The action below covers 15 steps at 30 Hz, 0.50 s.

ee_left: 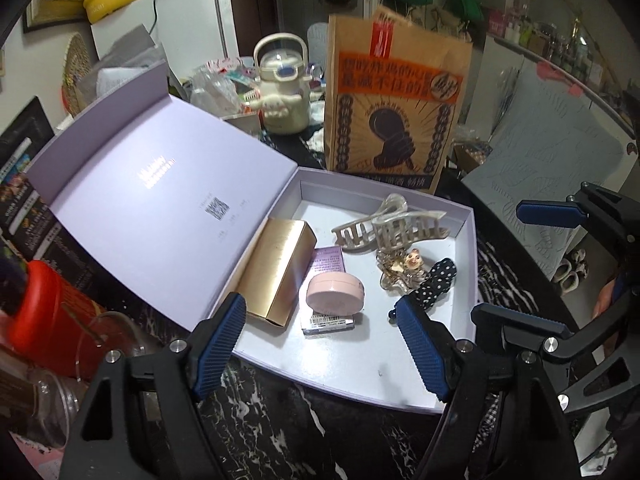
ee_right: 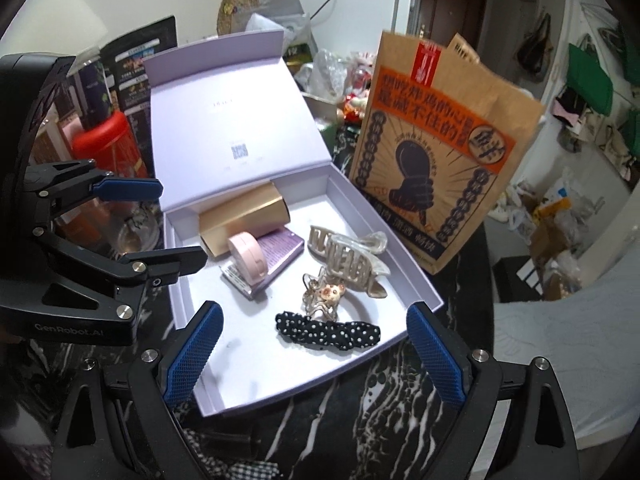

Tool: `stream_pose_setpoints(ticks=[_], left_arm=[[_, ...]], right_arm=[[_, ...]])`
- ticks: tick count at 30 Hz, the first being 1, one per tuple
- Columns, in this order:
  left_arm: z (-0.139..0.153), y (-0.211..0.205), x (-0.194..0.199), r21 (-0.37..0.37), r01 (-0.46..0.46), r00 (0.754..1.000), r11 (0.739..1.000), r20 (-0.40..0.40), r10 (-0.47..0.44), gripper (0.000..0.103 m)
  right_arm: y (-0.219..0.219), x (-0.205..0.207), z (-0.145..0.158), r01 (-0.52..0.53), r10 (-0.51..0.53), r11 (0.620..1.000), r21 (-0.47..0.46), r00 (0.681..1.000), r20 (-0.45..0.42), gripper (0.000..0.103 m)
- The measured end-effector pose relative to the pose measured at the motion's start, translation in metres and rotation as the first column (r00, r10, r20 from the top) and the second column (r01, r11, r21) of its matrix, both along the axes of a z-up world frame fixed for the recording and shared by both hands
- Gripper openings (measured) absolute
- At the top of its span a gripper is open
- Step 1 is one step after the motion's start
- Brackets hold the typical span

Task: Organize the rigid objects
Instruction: 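Withdraw both tools from the box toward the gingham scrunchie and dark cylinder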

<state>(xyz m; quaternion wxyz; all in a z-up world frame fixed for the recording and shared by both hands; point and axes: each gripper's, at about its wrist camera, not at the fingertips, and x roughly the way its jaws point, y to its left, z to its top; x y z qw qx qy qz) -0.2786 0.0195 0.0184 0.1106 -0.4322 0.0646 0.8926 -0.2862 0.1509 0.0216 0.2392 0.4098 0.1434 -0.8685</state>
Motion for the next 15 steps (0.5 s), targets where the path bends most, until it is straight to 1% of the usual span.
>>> stream_pose_setpoints(ticks=[6,15], left_arm=[[0.017,-0.001,0.019,0.006,0.0,0.999,1.0,-0.042,0.0,0.078],[0.039,-0.007,0.049,0.025,0.0,0.995,1.0,-0.104,0.003,0.078]], right_arm=[[0.003,0.018,0.019,0.004,-0.004,1.0,-0.013,0.999,-0.049,0.095],[0.005,0.047,0.038,0.005,-0.008,1.0,-0.029,0.994,-0.105,0.095]])
